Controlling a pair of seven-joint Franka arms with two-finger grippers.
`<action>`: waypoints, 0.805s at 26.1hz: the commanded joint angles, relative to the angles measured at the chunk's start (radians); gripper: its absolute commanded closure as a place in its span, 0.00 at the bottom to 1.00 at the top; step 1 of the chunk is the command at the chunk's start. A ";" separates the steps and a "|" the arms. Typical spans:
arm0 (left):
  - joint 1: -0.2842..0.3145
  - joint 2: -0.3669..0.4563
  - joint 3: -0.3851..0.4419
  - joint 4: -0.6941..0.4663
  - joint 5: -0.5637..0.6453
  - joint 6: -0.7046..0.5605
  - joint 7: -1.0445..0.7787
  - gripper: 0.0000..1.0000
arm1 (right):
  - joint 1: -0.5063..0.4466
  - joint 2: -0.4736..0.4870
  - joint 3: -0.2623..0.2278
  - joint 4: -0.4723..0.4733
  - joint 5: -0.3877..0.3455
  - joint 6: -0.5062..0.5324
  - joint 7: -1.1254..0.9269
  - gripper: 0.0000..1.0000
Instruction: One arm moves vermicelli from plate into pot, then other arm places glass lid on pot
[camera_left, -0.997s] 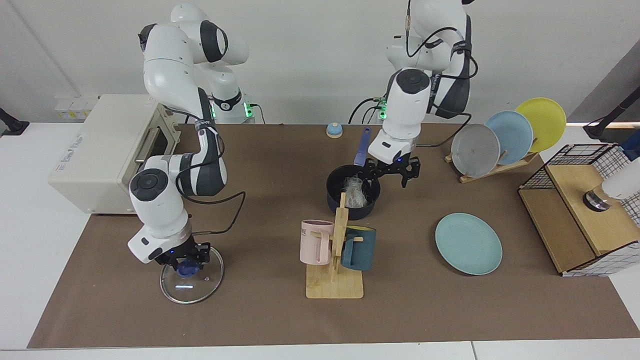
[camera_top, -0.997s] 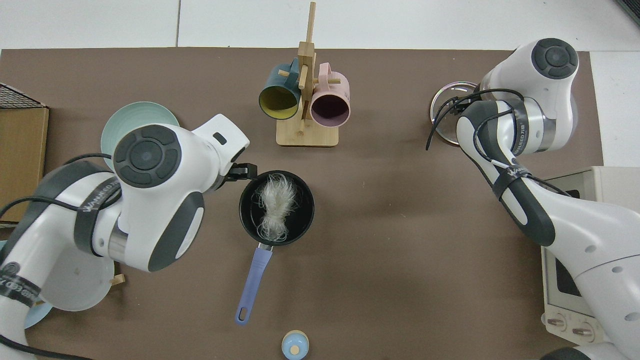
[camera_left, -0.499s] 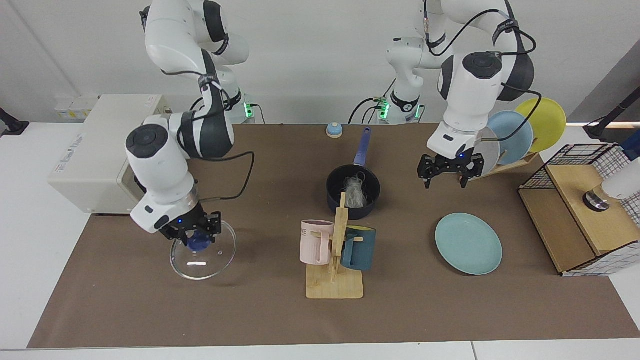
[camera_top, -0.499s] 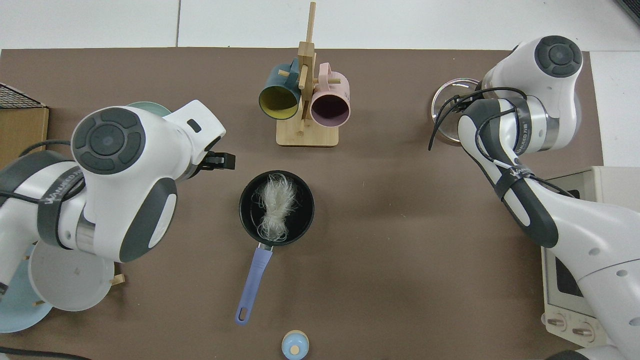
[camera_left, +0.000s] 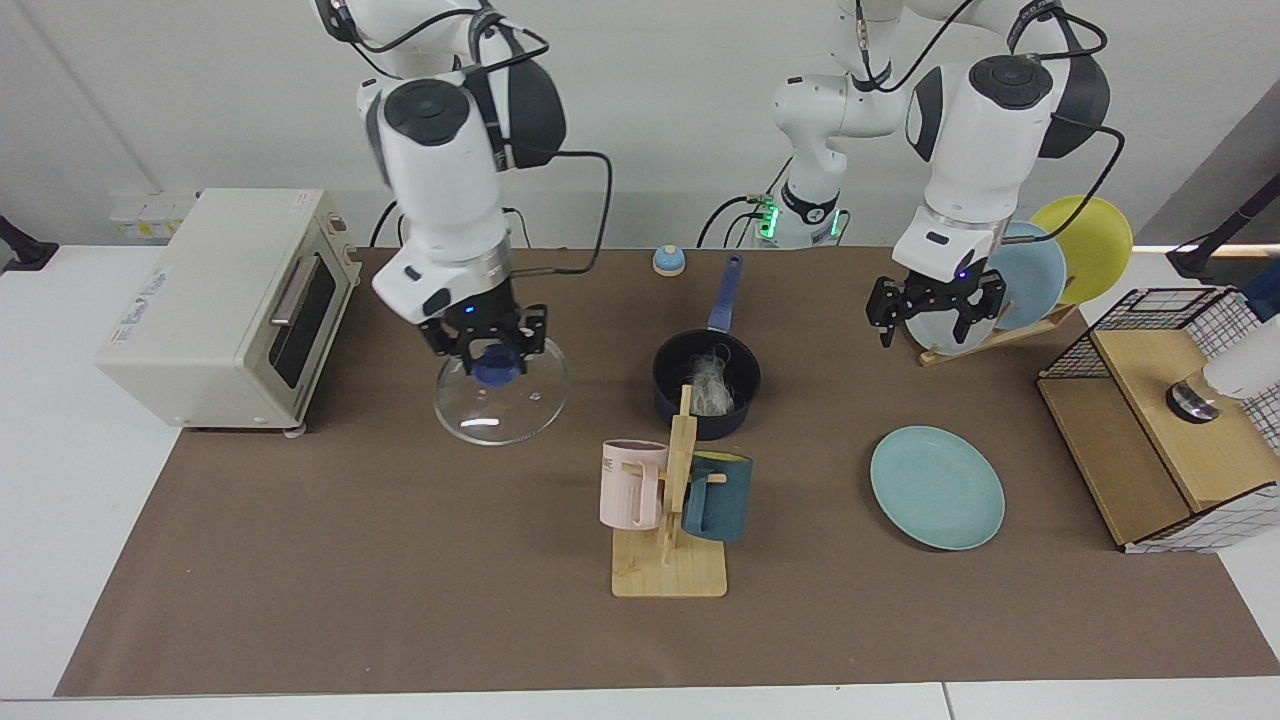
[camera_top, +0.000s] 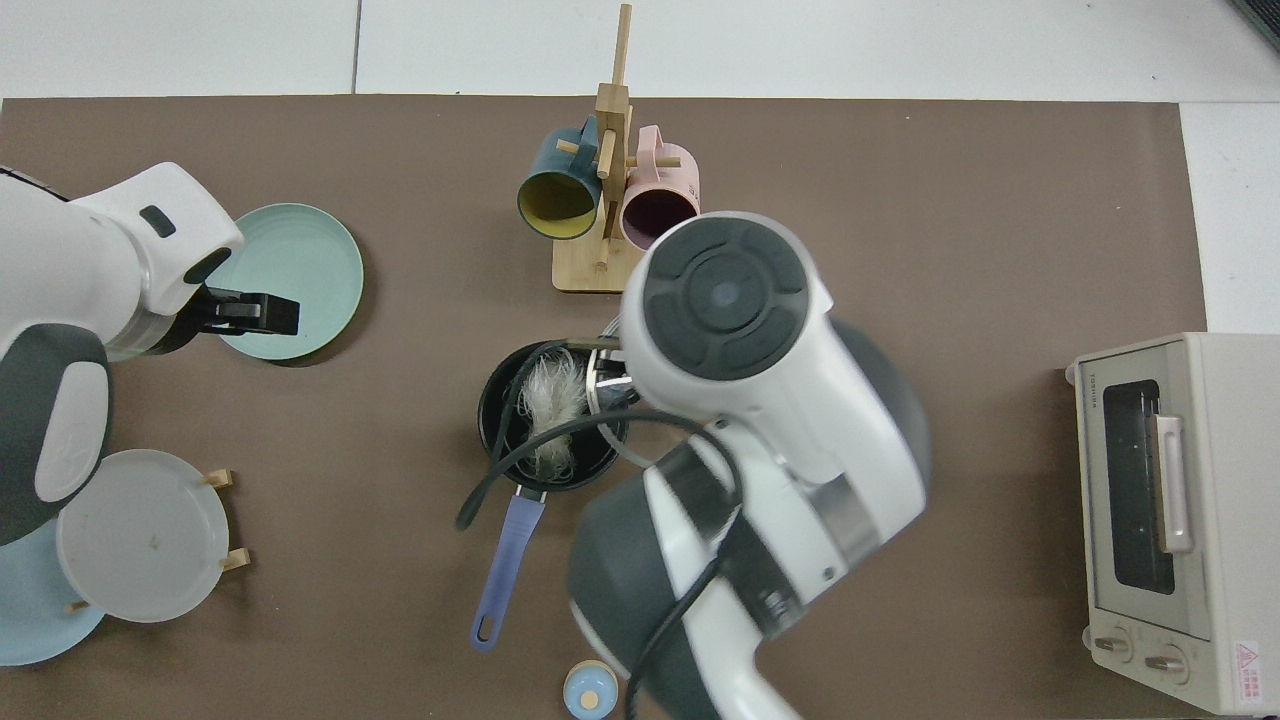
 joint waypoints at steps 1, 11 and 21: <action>0.073 -0.028 0.015 0.026 -0.050 -0.045 0.125 0.00 | 0.107 0.037 -0.009 -0.016 -0.073 0.085 0.144 1.00; 0.119 -0.028 0.022 0.122 -0.066 -0.160 0.185 0.00 | 0.143 0.139 -0.009 0.013 -0.093 0.234 0.230 1.00; 0.096 -0.026 0.067 0.120 -0.158 -0.162 0.205 0.00 | 0.140 0.201 -0.008 0.012 -0.087 0.309 0.227 1.00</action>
